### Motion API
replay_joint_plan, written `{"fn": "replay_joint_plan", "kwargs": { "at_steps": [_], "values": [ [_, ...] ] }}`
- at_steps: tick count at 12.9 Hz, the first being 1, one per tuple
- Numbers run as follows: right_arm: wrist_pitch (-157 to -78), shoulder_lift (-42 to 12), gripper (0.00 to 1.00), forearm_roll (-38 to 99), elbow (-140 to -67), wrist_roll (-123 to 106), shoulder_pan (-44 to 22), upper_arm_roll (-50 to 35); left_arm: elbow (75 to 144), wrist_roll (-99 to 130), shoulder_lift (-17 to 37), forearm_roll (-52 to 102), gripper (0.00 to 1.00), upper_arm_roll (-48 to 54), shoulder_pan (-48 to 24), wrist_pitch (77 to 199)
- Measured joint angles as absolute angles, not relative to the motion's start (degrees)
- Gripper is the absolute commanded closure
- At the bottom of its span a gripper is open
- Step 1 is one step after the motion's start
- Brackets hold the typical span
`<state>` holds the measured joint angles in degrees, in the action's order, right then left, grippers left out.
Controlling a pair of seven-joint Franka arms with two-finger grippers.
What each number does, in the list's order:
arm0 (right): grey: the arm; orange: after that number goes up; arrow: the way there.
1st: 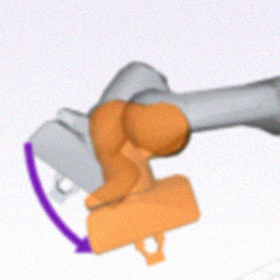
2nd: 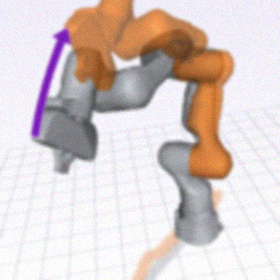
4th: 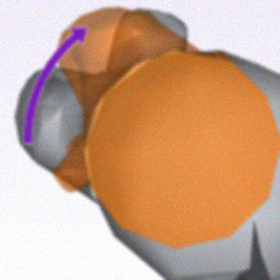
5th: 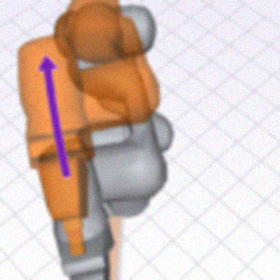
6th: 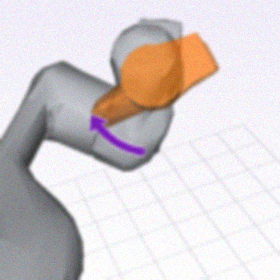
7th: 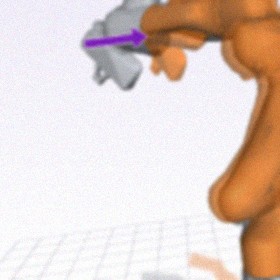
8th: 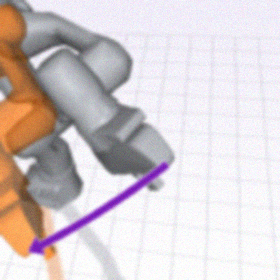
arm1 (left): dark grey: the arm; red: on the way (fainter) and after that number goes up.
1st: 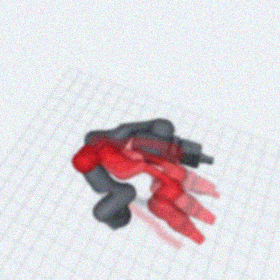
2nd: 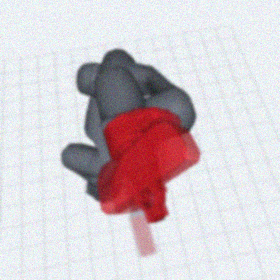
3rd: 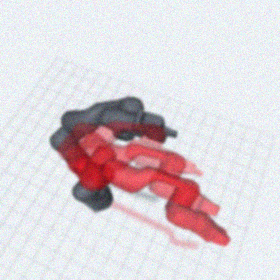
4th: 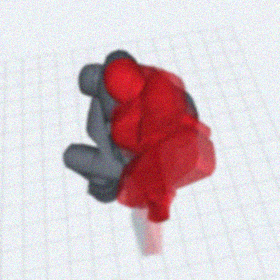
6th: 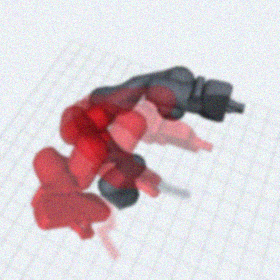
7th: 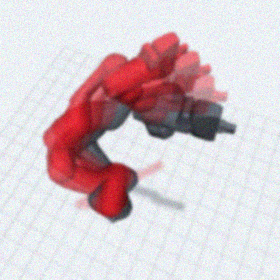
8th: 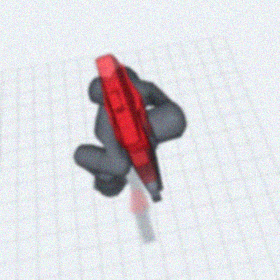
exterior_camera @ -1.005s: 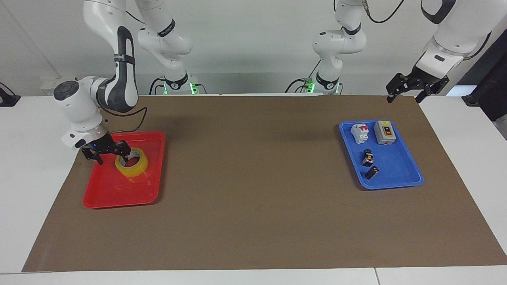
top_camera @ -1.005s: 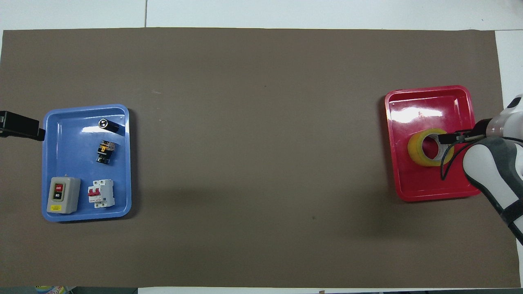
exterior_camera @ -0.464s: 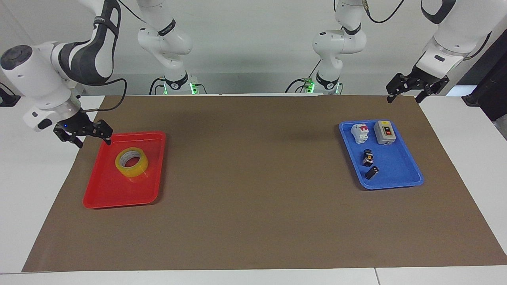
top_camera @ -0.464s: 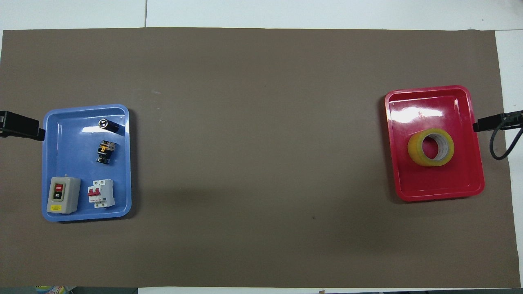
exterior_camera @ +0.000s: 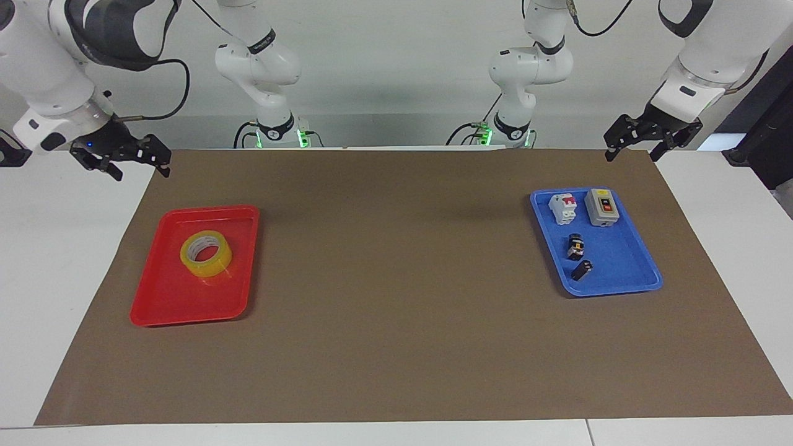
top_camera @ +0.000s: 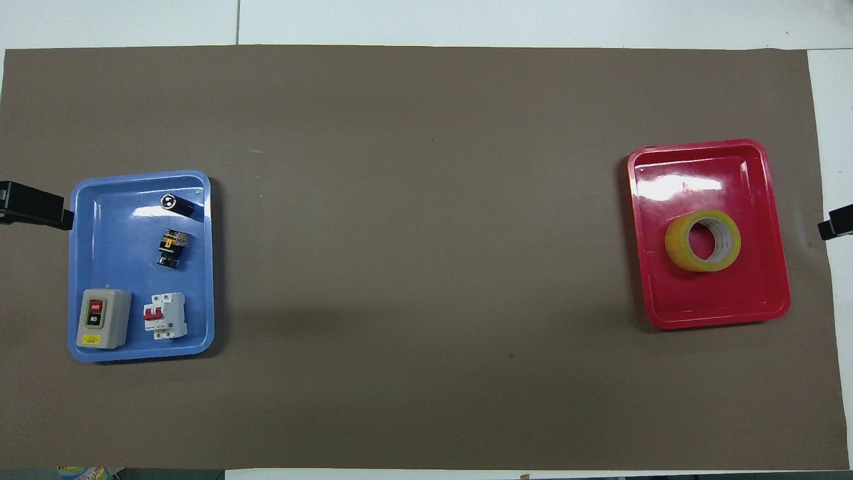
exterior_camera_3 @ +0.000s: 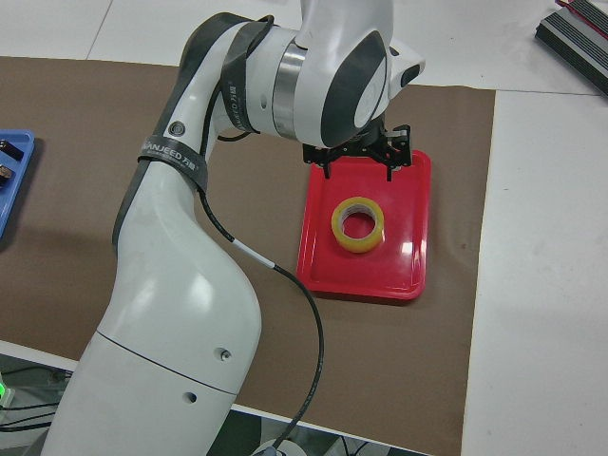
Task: Place and move tape with both arms
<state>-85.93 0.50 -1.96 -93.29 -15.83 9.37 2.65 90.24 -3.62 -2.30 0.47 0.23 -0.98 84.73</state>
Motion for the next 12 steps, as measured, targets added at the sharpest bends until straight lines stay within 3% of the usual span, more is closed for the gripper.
{"fn": "replay_joint_plan", "kwargs": {
  "at_steps": [12],
  "values": [
    [-89.0,0.4,0.00,-2.5,-92.9,-12.0,6.1,2.8,90.2,-3.6,-2.3,0.5,0.00,0.2,-1.0,84.7]
  ]
}}
